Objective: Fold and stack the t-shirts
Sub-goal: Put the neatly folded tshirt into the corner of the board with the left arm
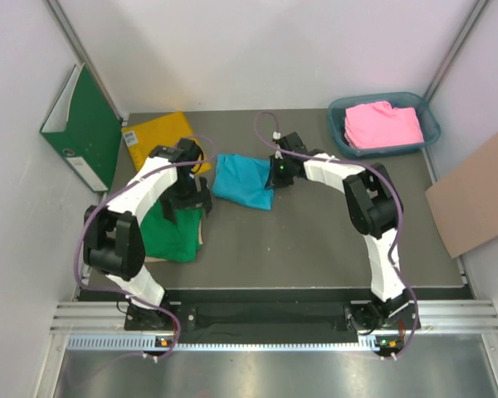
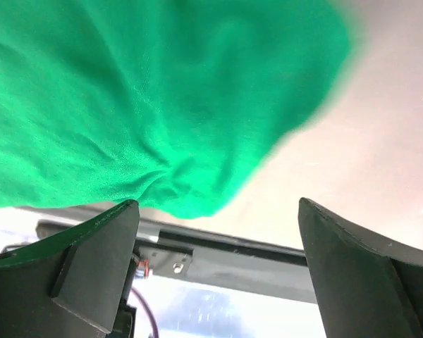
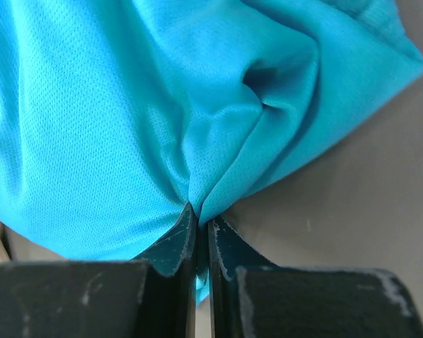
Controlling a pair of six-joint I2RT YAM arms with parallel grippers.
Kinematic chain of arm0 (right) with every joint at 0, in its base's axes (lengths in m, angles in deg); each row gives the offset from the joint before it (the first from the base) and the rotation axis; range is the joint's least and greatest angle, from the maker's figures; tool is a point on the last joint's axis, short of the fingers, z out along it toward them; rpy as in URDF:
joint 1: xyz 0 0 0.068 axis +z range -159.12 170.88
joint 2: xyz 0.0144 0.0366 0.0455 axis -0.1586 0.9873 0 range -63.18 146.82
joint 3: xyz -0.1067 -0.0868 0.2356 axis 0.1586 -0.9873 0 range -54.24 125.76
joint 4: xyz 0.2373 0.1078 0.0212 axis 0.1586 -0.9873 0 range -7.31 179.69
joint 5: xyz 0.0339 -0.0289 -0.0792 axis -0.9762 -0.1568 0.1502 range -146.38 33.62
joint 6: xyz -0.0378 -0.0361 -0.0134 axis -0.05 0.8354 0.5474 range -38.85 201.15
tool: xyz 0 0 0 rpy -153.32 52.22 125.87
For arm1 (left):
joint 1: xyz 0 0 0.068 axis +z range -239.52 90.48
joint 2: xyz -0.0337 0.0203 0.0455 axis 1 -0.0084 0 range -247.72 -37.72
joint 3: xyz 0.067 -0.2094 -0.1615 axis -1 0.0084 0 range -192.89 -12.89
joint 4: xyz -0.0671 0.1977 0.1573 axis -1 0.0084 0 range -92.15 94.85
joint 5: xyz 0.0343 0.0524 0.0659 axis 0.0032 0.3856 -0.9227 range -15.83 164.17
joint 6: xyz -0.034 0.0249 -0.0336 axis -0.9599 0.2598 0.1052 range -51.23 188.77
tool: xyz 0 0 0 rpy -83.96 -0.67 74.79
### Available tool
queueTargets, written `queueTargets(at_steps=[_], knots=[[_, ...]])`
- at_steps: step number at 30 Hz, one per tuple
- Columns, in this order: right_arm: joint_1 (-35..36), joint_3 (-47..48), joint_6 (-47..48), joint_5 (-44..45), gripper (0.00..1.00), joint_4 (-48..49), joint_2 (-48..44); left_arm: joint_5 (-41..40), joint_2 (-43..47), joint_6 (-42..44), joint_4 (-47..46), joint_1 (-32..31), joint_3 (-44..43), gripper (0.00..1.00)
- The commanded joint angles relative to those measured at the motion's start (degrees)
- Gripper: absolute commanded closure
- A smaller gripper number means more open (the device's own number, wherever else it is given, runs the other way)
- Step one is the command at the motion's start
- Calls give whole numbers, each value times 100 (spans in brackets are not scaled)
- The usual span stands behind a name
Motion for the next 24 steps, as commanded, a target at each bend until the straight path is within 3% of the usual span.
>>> queueTargets(at_steps=[1, 6, 12, 16, 19, 24], knots=[[52, -745, 553, 305, 100, -854, -640, 51, 506, 265, -236, 1, -554, 1], [-123, -1325, 861, 622, 100, -1118, -1133, 797, 279, 485, -957, -7, -731, 1], [-484, -1572, 984, 737, 100, -1224, -1345, 1544, -644, 415, -1722, -7, -942, 1], [-581, -1458, 1098, 693, 100, -1267, -1266, 2772, -1346, -5, -2495, -25, -688, 1], [-616, -1352, 1142, 623, 99, -1303, -1178, 3126, -1514, -279, -3154, -60, -503, 1], [-642, -1335, 1151, 552, 99, -1294, -1134, 3312, -1770, -420, -3401, -183, -634, 1]])
